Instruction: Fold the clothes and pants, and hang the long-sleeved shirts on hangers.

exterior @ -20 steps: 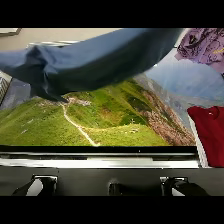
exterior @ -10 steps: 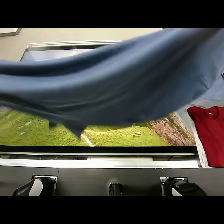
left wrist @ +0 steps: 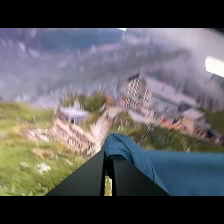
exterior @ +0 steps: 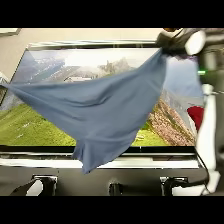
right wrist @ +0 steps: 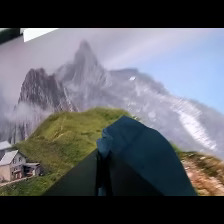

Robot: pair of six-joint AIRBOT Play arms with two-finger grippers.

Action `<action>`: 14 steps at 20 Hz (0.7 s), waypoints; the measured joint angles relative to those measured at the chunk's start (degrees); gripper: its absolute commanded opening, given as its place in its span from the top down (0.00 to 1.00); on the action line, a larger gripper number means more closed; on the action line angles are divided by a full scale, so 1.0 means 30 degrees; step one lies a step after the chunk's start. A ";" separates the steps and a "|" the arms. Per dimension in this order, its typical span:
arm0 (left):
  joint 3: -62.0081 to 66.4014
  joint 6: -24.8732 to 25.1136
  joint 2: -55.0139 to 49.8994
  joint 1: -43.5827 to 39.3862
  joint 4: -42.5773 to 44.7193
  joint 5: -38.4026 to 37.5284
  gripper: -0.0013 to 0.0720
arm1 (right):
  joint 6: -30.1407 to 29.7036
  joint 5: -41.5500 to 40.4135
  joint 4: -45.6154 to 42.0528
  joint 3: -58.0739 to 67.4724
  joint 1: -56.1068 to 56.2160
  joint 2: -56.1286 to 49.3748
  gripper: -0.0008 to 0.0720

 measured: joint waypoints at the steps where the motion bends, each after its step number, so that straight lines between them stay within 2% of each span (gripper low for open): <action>1: -0.0911 0.0095 -0.0918 -0.0481 -0.0117 0.1078 0.96 | 0.0109 -0.0350 0.1464 0.0000 0.0007 -0.1333 0.94; 3: -0.2113 0.0160 -0.2951 -0.1311 -0.0219 0.2441 0.96 | 0.0168 -0.0685 0.4116 0.0000 0.0066 -0.3475 0.93; 4: -0.2441 0.0219 -0.3891 -0.1632 -0.0270 0.2965 0.96 | 0.0160 -0.0714 0.5399 0.0000 0.0109 -0.4379 0.87; 5: -0.2667 0.0219 -0.4707 -0.1880 -0.0342 0.3257 0.96 | 0.0138 -0.0685 0.6492 0.0000 0.0131 -0.5093 0.87; 8: -0.2885 0.0058 -0.6120 -0.2229 -0.0379 0.3446 0.96 | -0.0051 -0.0087 0.8437 0.0007 0.0117 -0.6047 0.83; 9: -0.2841 -0.0051 -0.6353 -0.2280 -0.0372 0.3235 0.96 | -0.0219 0.0262 0.8837 0.0015 0.0029 -0.6054 0.69; 10: -0.2696 -0.0073 -0.6528 -0.2331 -0.0379 0.2936 0.96 | -0.0459 0.0714 0.9129 0.0015 -0.0109 -0.5909 0.44; 11: -0.2484 -0.0080 -0.6645 -0.2353 -0.0379 0.2528 0.96 | -0.0787 0.1311 0.9362 0.0015 -0.0335 -0.5559 0.36; 13: -0.1916 -0.0168 -0.6776 -0.2390 -0.0372 0.1348 0.96 | -0.2076 0.3060 0.9668 0.0022 -0.0976 -0.4466 0.43; 14: -0.1559 -0.0168 -0.6798 -0.2397 -0.0379 0.0641 0.96 | -0.2980 0.4233 0.9712 0.0022 -0.1399 -0.3803 0.43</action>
